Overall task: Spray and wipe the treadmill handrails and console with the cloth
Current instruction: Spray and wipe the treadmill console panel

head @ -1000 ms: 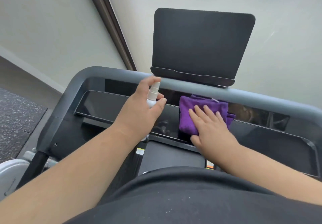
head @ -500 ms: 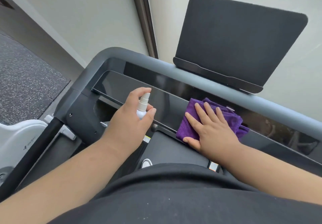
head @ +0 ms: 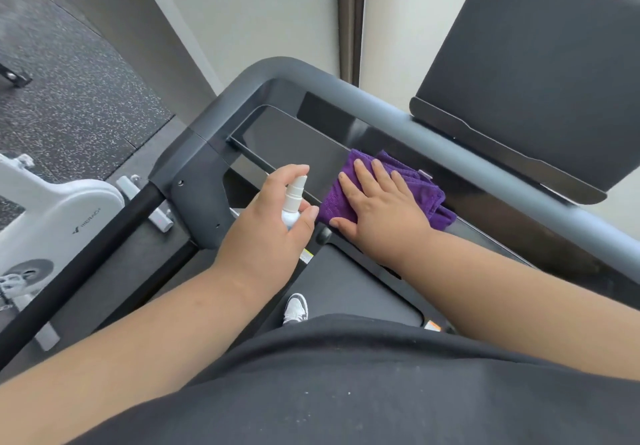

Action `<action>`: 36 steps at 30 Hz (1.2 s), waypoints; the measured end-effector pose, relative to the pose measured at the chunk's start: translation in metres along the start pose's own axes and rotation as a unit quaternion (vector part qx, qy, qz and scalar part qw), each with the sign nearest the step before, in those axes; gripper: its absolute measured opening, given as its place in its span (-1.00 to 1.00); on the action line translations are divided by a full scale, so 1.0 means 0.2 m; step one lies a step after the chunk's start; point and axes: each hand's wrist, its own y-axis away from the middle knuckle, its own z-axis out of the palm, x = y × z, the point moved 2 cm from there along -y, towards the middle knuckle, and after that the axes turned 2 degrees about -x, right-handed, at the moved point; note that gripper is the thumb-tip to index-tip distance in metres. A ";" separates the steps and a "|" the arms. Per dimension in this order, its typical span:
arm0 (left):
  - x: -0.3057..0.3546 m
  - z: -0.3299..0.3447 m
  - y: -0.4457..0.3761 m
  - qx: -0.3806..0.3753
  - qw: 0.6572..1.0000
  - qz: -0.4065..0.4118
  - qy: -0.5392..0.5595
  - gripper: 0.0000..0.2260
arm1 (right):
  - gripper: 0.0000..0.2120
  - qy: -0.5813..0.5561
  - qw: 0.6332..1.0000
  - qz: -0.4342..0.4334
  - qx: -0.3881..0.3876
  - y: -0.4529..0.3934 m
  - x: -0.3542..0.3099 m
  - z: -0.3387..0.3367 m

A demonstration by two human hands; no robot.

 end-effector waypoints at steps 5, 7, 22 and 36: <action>-0.06 -0.02 0.01 -0.012 1.000 -0.014 0.014 -0.62 | -0.24 0.026 0.999 0.026 0.001 0.23 0.08 0.05; -0.09 -0.05 0.01 -0.013 1.000 -0.015 0.024 -0.62 | -0.26 0.038 0.998 0.038 -0.010 0.27 0.07 0.07; -0.30 -0.22 -0.11 -0.046 0.998 0.012 0.048 -0.59 | -0.24 0.031 0.999 0.014 0.004 -0.39 -0.30 0.00; -0.55 -0.43 -0.31 -0.103 0.990 0.070 0.069 -0.55 | -0.24 0.056 0.985 0.160 0.022 -0.16 -0.29 0.03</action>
